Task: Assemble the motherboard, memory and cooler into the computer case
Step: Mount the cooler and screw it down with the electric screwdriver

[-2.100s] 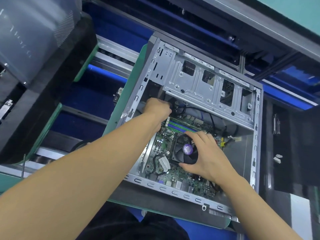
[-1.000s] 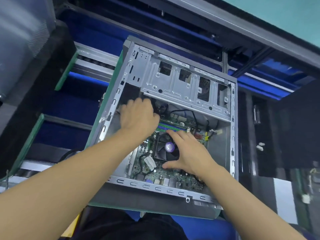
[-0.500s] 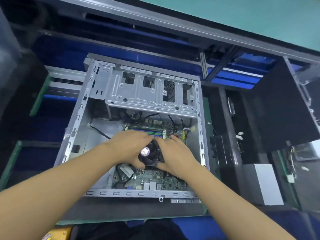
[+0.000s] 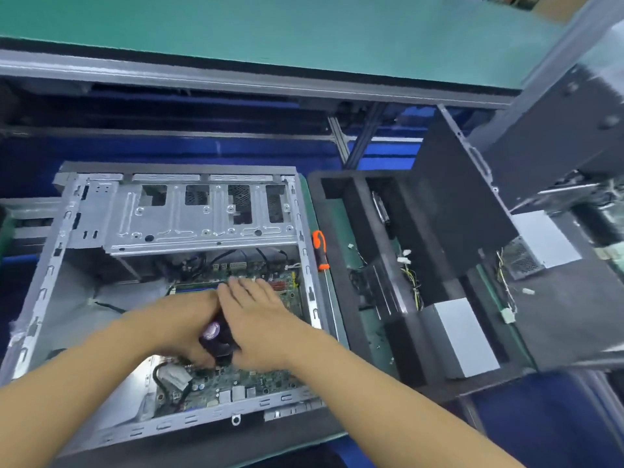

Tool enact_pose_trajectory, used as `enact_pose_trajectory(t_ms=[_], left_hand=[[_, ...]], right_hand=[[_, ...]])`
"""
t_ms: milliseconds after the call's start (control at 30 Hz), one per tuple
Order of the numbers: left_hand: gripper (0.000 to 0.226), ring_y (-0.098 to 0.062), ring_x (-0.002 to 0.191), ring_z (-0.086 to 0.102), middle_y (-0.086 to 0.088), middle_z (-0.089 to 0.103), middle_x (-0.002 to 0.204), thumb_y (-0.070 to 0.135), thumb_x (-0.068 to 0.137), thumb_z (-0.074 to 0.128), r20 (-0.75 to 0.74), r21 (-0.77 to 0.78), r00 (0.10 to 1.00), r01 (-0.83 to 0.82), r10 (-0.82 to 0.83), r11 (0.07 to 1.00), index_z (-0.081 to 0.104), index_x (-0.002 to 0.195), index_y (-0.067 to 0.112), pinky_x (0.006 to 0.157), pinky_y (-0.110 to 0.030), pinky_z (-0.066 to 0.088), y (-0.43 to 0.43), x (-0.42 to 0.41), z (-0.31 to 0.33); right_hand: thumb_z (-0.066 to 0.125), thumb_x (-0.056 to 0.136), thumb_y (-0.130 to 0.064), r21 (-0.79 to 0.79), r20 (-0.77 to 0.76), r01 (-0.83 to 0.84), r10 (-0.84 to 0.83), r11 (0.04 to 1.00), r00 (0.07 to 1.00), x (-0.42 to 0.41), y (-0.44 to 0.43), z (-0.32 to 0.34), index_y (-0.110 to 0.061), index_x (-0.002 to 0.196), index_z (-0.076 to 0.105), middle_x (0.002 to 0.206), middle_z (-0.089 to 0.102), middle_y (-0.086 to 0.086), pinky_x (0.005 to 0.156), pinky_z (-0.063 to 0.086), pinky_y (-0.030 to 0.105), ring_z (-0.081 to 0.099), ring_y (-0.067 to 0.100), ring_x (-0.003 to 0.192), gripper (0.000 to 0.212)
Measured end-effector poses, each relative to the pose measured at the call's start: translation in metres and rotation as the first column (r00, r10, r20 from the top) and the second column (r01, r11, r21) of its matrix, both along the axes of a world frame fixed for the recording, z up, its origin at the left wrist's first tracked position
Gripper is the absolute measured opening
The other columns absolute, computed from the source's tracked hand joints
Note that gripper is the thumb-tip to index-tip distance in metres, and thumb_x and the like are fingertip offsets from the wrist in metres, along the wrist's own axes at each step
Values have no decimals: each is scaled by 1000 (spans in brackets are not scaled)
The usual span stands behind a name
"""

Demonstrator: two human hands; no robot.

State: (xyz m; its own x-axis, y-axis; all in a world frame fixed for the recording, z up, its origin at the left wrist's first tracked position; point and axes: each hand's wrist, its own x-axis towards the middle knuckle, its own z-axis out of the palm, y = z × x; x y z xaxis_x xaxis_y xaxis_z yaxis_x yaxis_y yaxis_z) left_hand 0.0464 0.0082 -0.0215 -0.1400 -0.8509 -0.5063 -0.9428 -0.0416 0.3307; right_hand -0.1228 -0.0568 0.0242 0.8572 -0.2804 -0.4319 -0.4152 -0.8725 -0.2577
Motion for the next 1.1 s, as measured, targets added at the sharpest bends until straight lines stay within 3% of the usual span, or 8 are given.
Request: enact_pose_trajectory(t_ms=[100, 167, 267, 367, 500, 800, 967, 1100], left_hand=[[104, -7, 116, 49, 12, 46, 138, 76, 57, 71, -101, 21, 995, -5, 7, 1000, 33, 143, 32, 97, -16, 40, -16, -4, 9], [123, -13, 138, 34, 5, 30, 156, 87, 59, 61, -43, -3, 999, 8, -8, 1000, 18, 155, 24, 112, -25, 29, -24, -5, 13], [136, -15, 144, 25, 4, 21, 159, 97, 52, 51, -12, 34, 1000, -17, 18, 999, 7, 158, 23, 115, -28, 25, -25, -7, 14], [147, -14, 141, 26, 5, 22, 155, 100, 39, 50, 14, 72, 1000, -12, 11, 997, 7, 156, 22, 115, -31, 30, -13, -11, 7], [129, -13, 135, 34, 8, 32, 148, 84, 49, 61, 36, -71, 995, -88, 91, 994, 11, 153, 27, 111, -28, 31, 9, -17, -14], [97, -10, 120, 44, 13, 44, 129, 68, 57, 72, -6, -116, 976, -218, 219, 969, 34, 137, 29, 106, -28, 33, 10, -22, -22], [96, -11, 119, 42, 12, 43, 130, 66, 60, 74, 7, -79, 977, -213, 214, 974, 33, 137, 27, 102, -28, 32, 8, -23, -18], [89, -10, 105, 43, 12, 45, 117, 66, 58, 73, -17, -105, 978, -209, 209, 972, 38, 129, 27, 90, -24, 33, 9, -22, -18]], right_hand=[[57, 92, -12, 286, 363, 162, -264, 944, 894, -9, -26, 37, -7, 149, 42, 152, 46, 13, 119, 30, 38, 38, 25, 140, 59], [52, 94, -9, 374, 558, 380, -532, 846, 637, -21, -57, 47, -15, 120, 67, 115, 70, 0, 93, 49, 28, 62, 12, 104, 31], [47, 98, -9, 482, 515, 679, -806, 554, 291, -42, -120, 36, -21, 106, 64, 99, 70, -3, 63, 42, 19, 57, 3, 73, 22], [49, 102, -16, 309, 187, 867, -919, 390, 347, -52, -172, -13, -3, 125, 54, 129, 60, 17, 80, 42, 28, 58, 29, 108, 27], [57, 99, -48, 91, -30, 859, -861, 503, 508, -38, -186, -72, 2, 133, 46, 137, 51, 21, 107, 41, 42, 48, 38, 129, 61], [52, 103, -25, 154, 90, 851, -865, 501, 493, -17, -192, -105, 4, 126, 48, 131, 52, 25, 86, 43, 40, 57, 42, 114, 37], [49, 102, -20, 372, 334, 717, -806, 589, 489, -14, -187, -61, -7, 120, 52, 112, 58, 15, 69, 32, 33, 49, 26, 88, 22], [44, 101, -26, 568, 445, 586, -815, 577, 371, -12, -178, 5, -24, 112, 44, 89, 60, 4, 66, 47, 39, 51, 20, 74, 11]])
